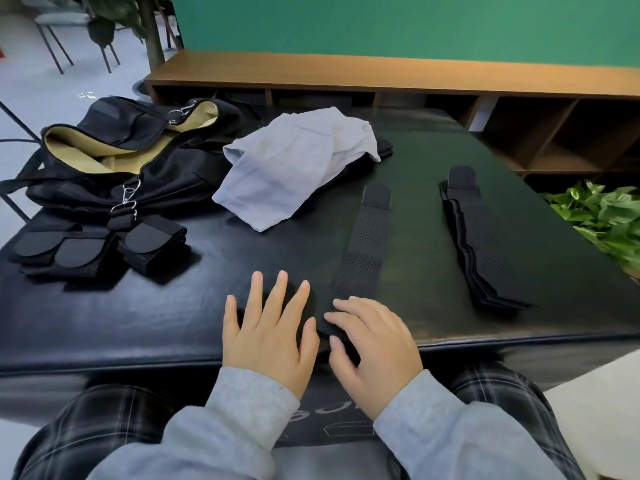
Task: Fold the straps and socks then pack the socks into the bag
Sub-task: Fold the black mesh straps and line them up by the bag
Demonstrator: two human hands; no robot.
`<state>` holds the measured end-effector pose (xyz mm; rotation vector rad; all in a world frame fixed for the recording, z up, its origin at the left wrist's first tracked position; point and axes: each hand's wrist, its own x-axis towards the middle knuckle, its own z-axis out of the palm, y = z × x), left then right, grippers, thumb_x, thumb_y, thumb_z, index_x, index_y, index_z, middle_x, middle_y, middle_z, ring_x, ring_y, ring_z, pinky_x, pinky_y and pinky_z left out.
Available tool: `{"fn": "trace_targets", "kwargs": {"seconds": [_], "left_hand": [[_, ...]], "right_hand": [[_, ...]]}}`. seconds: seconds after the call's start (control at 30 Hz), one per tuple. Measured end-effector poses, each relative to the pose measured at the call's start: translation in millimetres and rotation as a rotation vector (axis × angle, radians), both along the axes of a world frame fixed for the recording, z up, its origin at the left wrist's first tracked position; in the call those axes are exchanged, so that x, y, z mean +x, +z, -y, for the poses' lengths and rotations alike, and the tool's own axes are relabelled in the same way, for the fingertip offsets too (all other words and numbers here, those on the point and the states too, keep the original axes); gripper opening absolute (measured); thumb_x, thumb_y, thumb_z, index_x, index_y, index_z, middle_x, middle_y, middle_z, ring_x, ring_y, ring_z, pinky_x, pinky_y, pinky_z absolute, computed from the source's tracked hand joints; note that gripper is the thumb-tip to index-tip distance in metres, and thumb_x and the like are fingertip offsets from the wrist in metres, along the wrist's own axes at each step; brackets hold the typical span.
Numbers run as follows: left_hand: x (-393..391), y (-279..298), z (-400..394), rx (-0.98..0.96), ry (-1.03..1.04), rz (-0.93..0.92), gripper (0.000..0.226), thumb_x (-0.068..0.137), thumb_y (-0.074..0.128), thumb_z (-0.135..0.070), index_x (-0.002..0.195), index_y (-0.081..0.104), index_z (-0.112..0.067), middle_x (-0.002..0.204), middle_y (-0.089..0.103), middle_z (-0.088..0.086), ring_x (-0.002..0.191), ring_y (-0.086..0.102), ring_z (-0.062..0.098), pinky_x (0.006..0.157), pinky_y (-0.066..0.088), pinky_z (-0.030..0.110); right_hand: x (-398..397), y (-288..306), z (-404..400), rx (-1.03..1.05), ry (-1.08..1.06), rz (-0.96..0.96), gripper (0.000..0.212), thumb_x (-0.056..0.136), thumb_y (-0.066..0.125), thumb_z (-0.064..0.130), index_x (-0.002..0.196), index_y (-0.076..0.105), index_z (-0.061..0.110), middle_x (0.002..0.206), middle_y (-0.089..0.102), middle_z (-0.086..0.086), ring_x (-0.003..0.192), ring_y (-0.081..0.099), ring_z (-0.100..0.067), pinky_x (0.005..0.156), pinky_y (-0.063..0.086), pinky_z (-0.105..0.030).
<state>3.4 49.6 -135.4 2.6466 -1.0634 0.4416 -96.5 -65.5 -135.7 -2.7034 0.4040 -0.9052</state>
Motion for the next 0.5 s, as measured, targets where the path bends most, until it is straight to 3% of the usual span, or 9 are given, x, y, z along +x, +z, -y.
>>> {"fn": "trace_targets", "kwargs": {"seconds": [0.2, 0.5], "left_hand": [[-2.6, 5.1, -3.3, -0.059, -0.078, -0.042, 0.044, 0.083, 0.036, -0.036, 0.117, 0.063, -0.032, 0.127, 0.060, -0.005, 0.124, 0.051, 0.025, 0.102, 0.025, 0.044], [-2.9, 7.1, -4.1, -0.072, -0.102, -0.063, 0.042, 0.082, 0.038, -0.038, 0.114, 0.065, -0.031, 0.125, 0.060, -0.008, 0.122, 0.052, 0.022, 0.102, 0.026, 0.040]], "right_hand": [[-0.3, -3.1, 3.4, 0.062, 0.043, 0.086, 0.026, 0.083, 0.051, 0.026, 0.097, 0.070, 0.016, 0.103, 0.068, 0.006, 0.106, 0.056, -0.009, 0.096, 0.039, -0.019], [-0.3, -2.7, 3.9, 0.165, 0.010, 0.160, 0.027, 0.083, 0.047, 0.017, 0.101, 0.068, 0.013, 0.099, 0.067, 0.005, 0.098, 0.056, -0.007, 0.091, 0.040, -0.012]]}}
